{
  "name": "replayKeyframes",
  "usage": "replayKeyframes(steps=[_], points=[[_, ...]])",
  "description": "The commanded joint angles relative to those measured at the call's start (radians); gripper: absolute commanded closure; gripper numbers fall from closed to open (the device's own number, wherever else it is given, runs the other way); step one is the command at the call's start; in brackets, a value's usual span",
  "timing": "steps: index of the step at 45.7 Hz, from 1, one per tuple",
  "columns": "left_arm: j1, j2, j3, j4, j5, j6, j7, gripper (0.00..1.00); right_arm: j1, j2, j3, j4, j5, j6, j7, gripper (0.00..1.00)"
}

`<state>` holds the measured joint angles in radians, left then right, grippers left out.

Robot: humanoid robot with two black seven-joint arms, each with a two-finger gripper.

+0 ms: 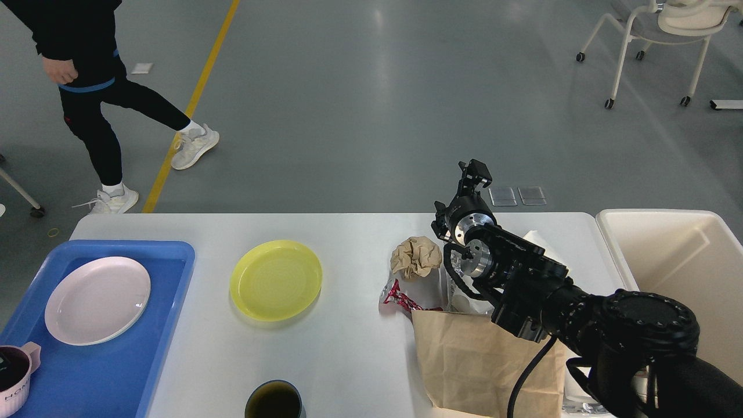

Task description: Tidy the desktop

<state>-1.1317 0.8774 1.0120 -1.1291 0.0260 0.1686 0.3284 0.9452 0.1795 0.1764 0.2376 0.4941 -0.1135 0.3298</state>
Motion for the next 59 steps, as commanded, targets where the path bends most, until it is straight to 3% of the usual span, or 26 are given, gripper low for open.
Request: replayKeyframes(steps=[1,16,25,42,59], points=[[0.001,0.0,-0.023,0.0,-0.001,-0.003,0.0,0.17,0.0,0.0,0.0,0.0,0.0,0.0,0.0,0.0],[0.001,0.0,-0.035,0.002,-0.001,0.032,0.001,0.24,0.0,0.0,0.0,0.0,0.0,0.0,0.0,0.0],[0.006,-0.001,-0.033,0.002,0.0,0.051,0.001,0.39,0.0,0.0,0.0,0.0,0.0,0.0,0.0,0.0],[0.007,-0.001,-0.032,0.002,0.002,0.051,0.006,0.84,0.0,0.0,0.0,0.0,0.0,0.0,0.0,0.0],[0.004,-0.001,-0.061,0.002,0.0,0.048,0.006,0.92,0.0,0.0,0.0,0.0,0.0,0.0,0.0,0.0]])
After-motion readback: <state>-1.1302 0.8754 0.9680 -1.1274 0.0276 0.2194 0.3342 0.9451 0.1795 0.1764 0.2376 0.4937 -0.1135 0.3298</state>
